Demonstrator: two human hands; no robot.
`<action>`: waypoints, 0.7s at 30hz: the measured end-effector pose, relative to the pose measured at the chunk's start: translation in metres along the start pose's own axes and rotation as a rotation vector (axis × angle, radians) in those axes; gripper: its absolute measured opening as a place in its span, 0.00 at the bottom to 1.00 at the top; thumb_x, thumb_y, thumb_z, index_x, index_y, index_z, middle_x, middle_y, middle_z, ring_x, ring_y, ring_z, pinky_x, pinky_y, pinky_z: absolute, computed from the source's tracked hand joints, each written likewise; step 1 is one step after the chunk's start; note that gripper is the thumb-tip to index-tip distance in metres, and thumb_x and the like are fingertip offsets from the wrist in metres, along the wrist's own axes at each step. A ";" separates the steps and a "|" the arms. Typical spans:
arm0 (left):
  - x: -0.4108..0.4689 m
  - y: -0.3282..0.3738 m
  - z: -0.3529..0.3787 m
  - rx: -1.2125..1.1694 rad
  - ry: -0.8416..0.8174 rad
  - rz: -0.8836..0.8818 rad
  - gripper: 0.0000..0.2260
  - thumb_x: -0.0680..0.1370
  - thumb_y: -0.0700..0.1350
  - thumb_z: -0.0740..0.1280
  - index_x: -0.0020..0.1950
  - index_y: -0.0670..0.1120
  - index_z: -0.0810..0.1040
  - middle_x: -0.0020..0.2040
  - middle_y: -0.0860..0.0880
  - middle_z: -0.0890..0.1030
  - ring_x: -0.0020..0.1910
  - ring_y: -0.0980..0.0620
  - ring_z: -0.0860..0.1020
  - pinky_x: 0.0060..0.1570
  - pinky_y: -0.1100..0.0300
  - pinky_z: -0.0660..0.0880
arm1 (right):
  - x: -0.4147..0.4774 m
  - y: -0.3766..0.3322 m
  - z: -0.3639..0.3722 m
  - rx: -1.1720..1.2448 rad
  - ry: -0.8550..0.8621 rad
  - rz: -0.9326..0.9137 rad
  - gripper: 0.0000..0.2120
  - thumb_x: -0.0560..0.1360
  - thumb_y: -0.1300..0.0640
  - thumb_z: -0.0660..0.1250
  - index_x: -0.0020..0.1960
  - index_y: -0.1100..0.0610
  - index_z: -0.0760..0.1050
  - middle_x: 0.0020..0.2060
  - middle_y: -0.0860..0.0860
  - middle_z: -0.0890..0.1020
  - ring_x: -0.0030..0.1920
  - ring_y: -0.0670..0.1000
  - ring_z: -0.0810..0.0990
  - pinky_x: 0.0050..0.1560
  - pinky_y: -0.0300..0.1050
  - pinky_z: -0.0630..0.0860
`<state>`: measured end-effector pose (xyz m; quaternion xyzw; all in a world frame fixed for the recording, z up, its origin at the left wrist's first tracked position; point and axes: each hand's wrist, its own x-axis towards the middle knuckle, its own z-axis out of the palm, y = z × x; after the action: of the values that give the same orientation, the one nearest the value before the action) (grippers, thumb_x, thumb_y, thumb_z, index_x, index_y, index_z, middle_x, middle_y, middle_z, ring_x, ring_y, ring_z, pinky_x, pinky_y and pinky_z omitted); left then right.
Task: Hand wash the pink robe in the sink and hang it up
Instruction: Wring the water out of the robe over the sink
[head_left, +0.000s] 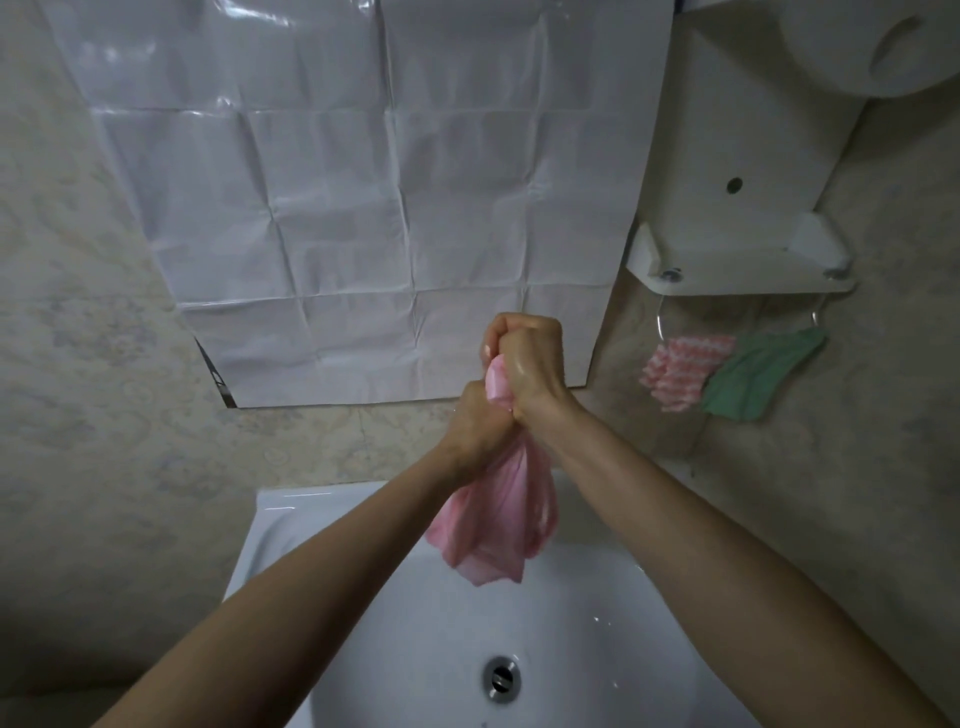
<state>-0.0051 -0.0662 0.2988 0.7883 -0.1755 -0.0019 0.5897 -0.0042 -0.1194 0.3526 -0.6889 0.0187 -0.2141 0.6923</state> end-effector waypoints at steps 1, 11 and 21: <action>-0.001 0.000 -0.001 -0.025 0.027 -0.011 0.08 0.74 0.43 0.64 0.35 0.49 0.69 0.32 0.50 0.74 0.30 0.55 0.72 0.29 0.62 0.70 | 0.001 0.001 0.002 0.003 0.013 0.000 0.17 0.59 0.76 0.51 0.20 0.59 0.67 0.14 0.46 0.68 0.18 0.41 0.67 0.22 0.32 0.60; 0.000 0.003 0.003 -0.149 0.143 0.074 0.08 0.68 0.44 0.61 0.28 0.45 0.72 0.22 0.53 0.74 0.22 0.60 0.72 0.24 0.64 0.70 | 0.008 0.006 -0.041 -0.012 -0.519 -0.016 0.19 0.71 0.52 0.70 0.61 0.49 0.72 0.57 0.51 0.78 0.56 0.52 0.77 0.54 0.40 0.75; 0.010 0.039 0.009 -0.297 0.172 0.181 0.05 0.64 0.47 0.62 0.29 0.48 0.68 0.20 0.58 0.72 0.21 0.63 0.69 0.27 0.66 0.67 | -0.014 0.050 -0.069 -0.138 -0.690 0.313 0.23 0.72 0.73 0.63 0.67 0.66 0.66 0.52 0.52 0.82 0.49 0.45 0.79 0.44 0.30 0.76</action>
<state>-0.0086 -0.0867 0.3344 0.6709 -0.1926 0.0928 0.7101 -0.0253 -0.1825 0.2979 -0.7542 -0.0959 0.1404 0.6343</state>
